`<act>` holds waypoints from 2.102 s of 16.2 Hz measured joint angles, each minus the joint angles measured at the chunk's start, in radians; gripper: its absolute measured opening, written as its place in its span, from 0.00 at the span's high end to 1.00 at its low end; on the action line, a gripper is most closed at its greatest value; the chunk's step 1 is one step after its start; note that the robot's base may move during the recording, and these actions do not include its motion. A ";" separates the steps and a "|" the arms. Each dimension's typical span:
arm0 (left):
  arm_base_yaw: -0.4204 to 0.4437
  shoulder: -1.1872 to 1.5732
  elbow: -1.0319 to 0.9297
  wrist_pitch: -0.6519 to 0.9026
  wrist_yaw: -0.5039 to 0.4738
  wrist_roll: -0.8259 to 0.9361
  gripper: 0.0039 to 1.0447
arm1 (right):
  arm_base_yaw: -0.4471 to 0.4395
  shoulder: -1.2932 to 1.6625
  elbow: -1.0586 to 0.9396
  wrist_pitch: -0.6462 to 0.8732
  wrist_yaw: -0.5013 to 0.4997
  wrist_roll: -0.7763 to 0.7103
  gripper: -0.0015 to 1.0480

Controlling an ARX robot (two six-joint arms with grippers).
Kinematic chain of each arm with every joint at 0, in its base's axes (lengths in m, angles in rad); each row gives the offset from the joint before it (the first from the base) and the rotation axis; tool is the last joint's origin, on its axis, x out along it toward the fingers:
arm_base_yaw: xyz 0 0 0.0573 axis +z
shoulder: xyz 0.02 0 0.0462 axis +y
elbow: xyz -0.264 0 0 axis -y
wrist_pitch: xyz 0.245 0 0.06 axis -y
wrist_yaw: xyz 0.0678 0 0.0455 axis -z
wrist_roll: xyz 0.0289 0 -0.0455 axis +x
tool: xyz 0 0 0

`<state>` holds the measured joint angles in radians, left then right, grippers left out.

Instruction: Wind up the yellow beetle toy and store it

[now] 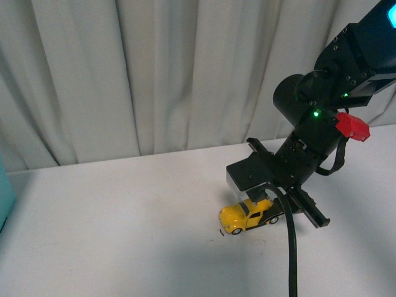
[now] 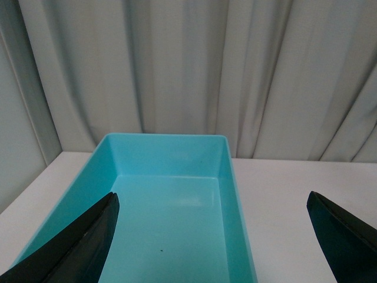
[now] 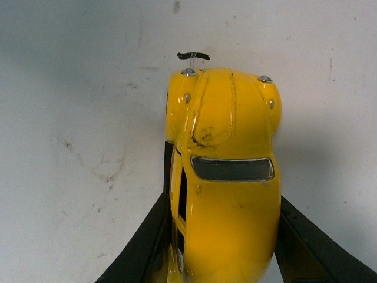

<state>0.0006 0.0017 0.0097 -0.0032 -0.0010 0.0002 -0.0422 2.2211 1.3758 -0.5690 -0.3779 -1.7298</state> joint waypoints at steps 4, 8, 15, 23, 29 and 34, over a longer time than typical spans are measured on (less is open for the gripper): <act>0.000 0.000 0.000 0.000 0.000 0.000 0.06 | -0.024 0.017 0.024 -0.011 0.004 0.000 0.60; 0.000 0.000 0.000 0.000 0.001 0.000 0.06 | -0.060 0.035 0.050 -0.023 0.003 0.000 0.60; 0.000 0.000 0.000 0.000 0.000 0.000 0.06 | -0.158 0.068 0.103 -0.066 -0.014 -0.003 0.60; 0.000 0.000 0.000 0.000 0.000 0.000 0.06 | -0.227 0.090 0.156 -0.115 -0.016 -0.011 0.60; 0.000 0.000 0.000 0.000 0.000 0.000 0.06 | -0.219 0.113 0.180 -0.124 -0.048 -0.014 0.16; 0.000 0.000 0.000 0.000 0.000 0.000 0.06 | -0.219 0.116 0.189 -0.120 -0.048 -0.014 0.06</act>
<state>0.0006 0.0017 0.0097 -0.0032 -0.0010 0.0002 -0.2611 2.3371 1.5650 -0.6888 -0.4259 -1.7435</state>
